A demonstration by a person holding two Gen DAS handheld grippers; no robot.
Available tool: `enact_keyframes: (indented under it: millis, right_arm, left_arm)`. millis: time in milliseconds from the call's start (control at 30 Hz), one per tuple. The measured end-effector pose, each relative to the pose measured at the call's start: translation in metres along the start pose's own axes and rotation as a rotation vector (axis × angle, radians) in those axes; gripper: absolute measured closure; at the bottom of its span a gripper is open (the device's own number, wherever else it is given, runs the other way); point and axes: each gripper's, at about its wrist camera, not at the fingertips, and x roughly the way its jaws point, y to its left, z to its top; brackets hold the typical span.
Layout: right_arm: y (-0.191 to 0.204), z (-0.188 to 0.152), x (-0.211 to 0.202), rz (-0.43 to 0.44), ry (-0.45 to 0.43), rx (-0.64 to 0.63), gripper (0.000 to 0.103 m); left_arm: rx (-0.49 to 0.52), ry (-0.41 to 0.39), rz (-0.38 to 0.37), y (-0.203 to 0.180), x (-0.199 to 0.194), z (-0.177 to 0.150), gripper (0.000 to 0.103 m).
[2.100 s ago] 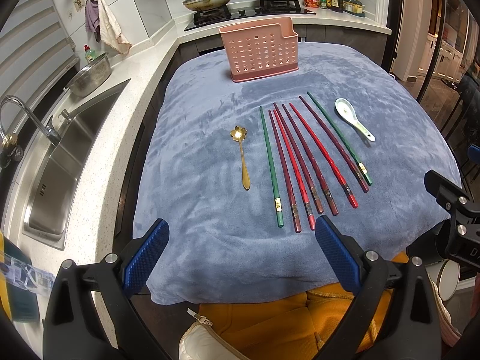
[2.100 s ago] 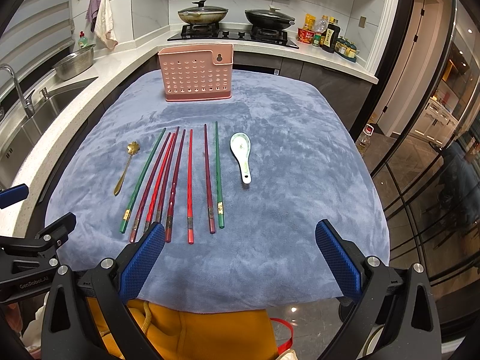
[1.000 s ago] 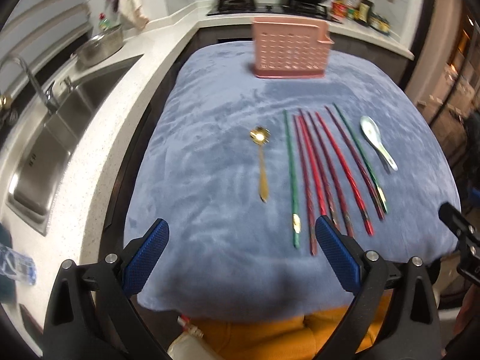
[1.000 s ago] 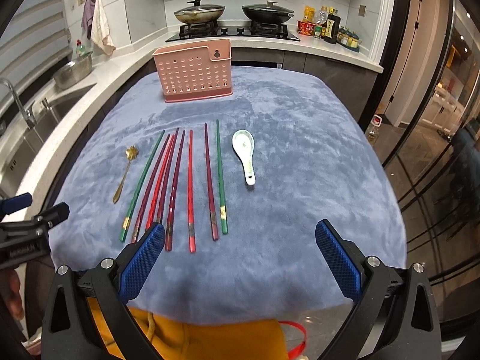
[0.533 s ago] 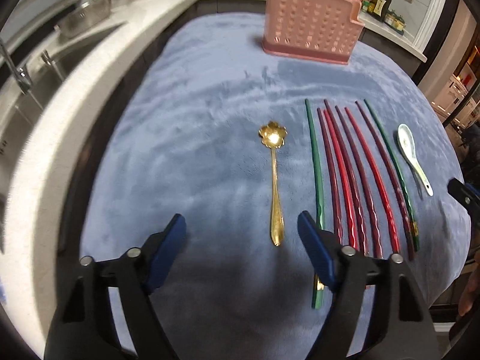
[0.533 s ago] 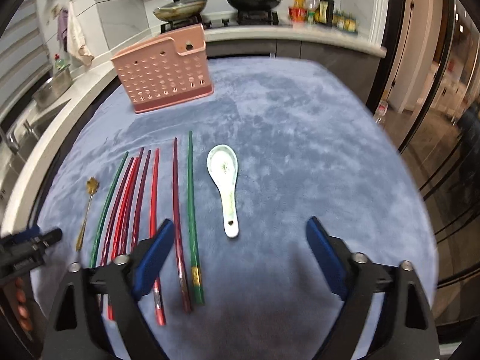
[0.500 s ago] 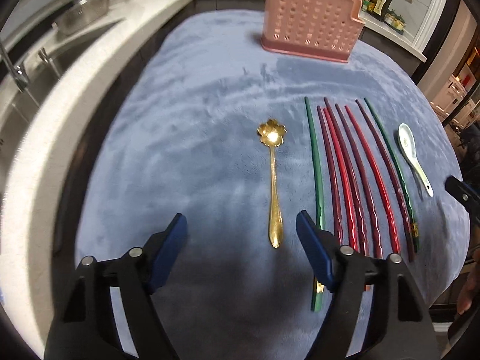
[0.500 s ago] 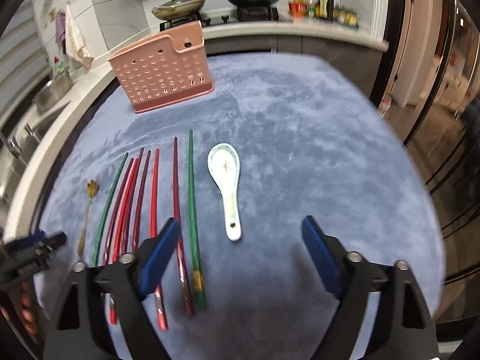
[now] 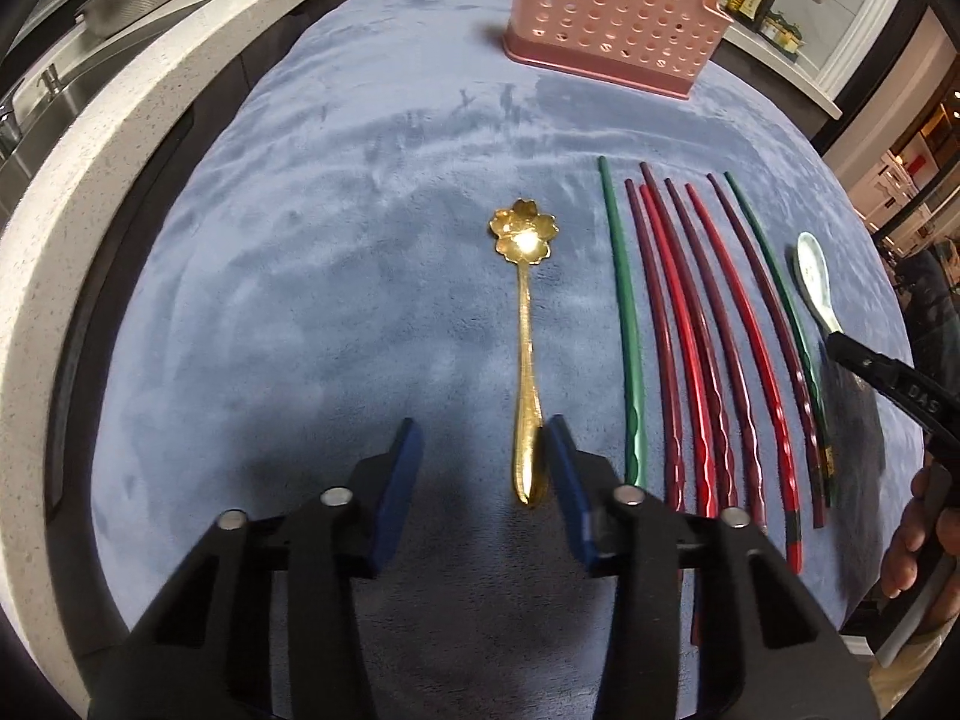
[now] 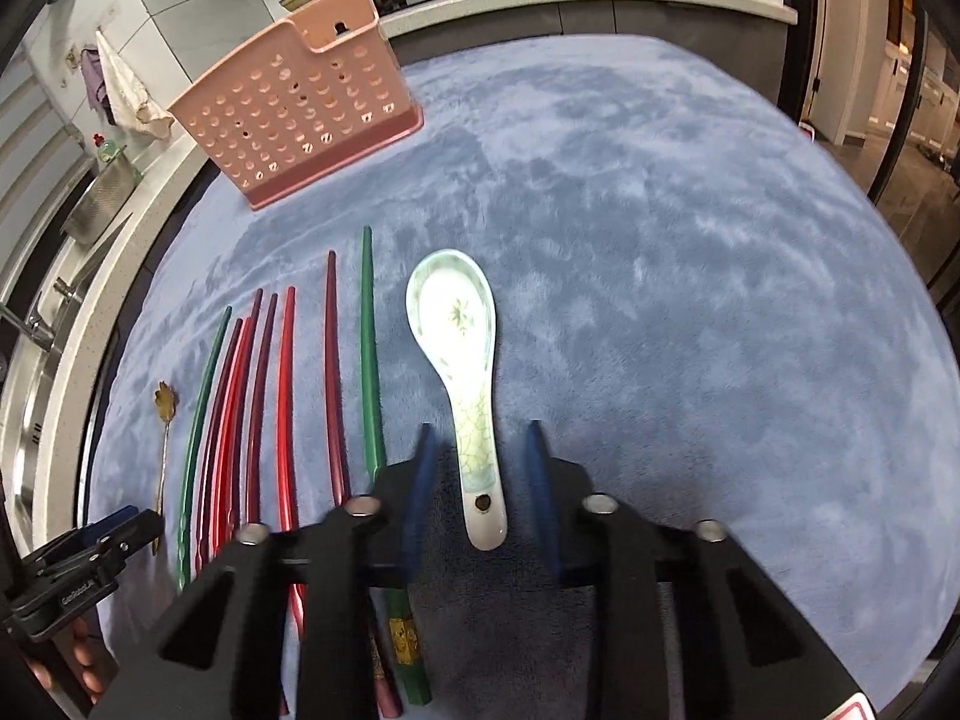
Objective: Organize utensils
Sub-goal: 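Grasp the gold spoon with the left tool while the right tool grasps the white spoon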
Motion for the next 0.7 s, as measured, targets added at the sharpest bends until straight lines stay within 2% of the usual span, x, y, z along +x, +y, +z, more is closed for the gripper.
enact_keyframes:
  millis: [33, 100, 167, 467, 533, 700]
  right_arm:
    - [0.000, -0.001, 0.001, 0.004, 0.002, 0.001, 0.088]
    - [0.001, -0.002, 0.002, 0.008, -0.006, -0.001, 0.089]
    - [0.002, -0.002, 0.001, 0.012, -0.009, -0.003, 0.090]
    - [0.005, -0.001, -0.007, 0.004, -0.032, -0.018, 0.091]
    - [0.004, -0.001, -0.013, 0.005, -0.041, -0.015, 0.091]
    - [0.002, 0.001, -0.030, 0.005, -0.072, -0.015, 0.091]
  left_arm:
    - [0.002, 0.000, -0.005, 0.000, 0.000, 0.000, 0.073]
    - [0.008, -0.002, -0.004, 0.000, 0.001, 0.000, 0.078]
    - [0.020, -0.007, -0.013, -0.002, 0.001, -0.001, 0.091]
    - [0.056, -0.032, -0.028, -0.009, -0.010, -0.005, 0.095]
    - [0.053, -0.048, -0.037, -0.009, -0.018, -0.005, 0.102]
    - [0.051, -0.102, -0.044, -0.010, -0.041, -0.004, 0.102]
